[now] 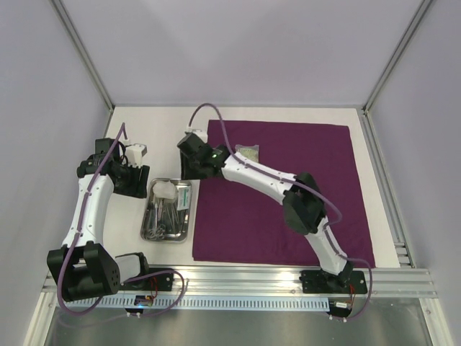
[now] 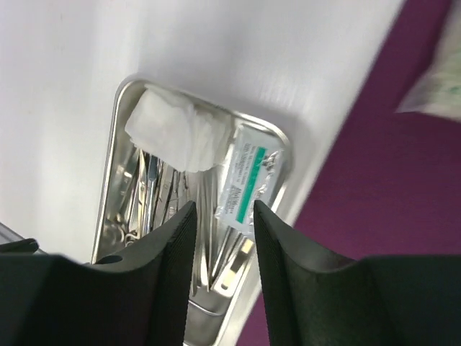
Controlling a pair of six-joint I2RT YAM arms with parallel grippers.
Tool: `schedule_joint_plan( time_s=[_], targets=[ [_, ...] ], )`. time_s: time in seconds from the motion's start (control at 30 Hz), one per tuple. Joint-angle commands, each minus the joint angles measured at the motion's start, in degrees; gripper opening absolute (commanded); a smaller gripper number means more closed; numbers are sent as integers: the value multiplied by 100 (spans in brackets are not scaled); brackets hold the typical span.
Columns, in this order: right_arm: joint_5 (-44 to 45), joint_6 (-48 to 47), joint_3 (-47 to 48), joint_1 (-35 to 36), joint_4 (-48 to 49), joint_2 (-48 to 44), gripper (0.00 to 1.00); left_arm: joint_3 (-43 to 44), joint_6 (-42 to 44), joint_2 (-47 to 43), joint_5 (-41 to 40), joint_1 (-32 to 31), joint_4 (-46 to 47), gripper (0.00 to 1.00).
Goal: Prepare the surgical pack
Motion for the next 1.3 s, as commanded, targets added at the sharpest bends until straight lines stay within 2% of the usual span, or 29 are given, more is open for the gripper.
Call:
schedule_joint_plan(
  time_s=[0.0, 0.1, 0.27, 0.53, 0.73, 0.9, 1.03, 1.13, 1.17, 1.27],
  targets=[
    [223, -295, -603, -690, 478, -835, 42, 193, 80, -68, 122, 35, -27, 64],
    [38, -392, -930, -1235, 313, -862, 44, 202, 71, -59, 139, 35, -27, 64],
    [-111, -690, -668, -1860, 22, -345, 45, 229, 54, 20, 139, 35, -54, 64],
    [-445, -928, 195, -2045, -277, 649, 44, 290, -17, 161, 104, 35, -80, 64],
    [-621, -832, 72, -2045, 30, 746, 42, 273, -52, 222, 78, 35, -63, 64],
    [-1165, -683, 46, -2045, 206, 913, 41, 308, -70, 266, 60, 35, -54, 64],
    [-1412, -524, 28, -2045, 303, 1036, 29, 308, -61, 257, 51, 35, -71, 64],
    [-1561, -436, -24, -2054, 391, 1010, 5, 308, -52, 231, 51, 35, -71, 64],
    [-1605, -410, -94, -2080, 452, 975, 1, 308, -61, 231, 51, 35, -71, 64],
    [-1737, -278, -427, -2124, 715, 747, 0, 308, -43, 213, 51, 35, -89, 64]
  ],
)
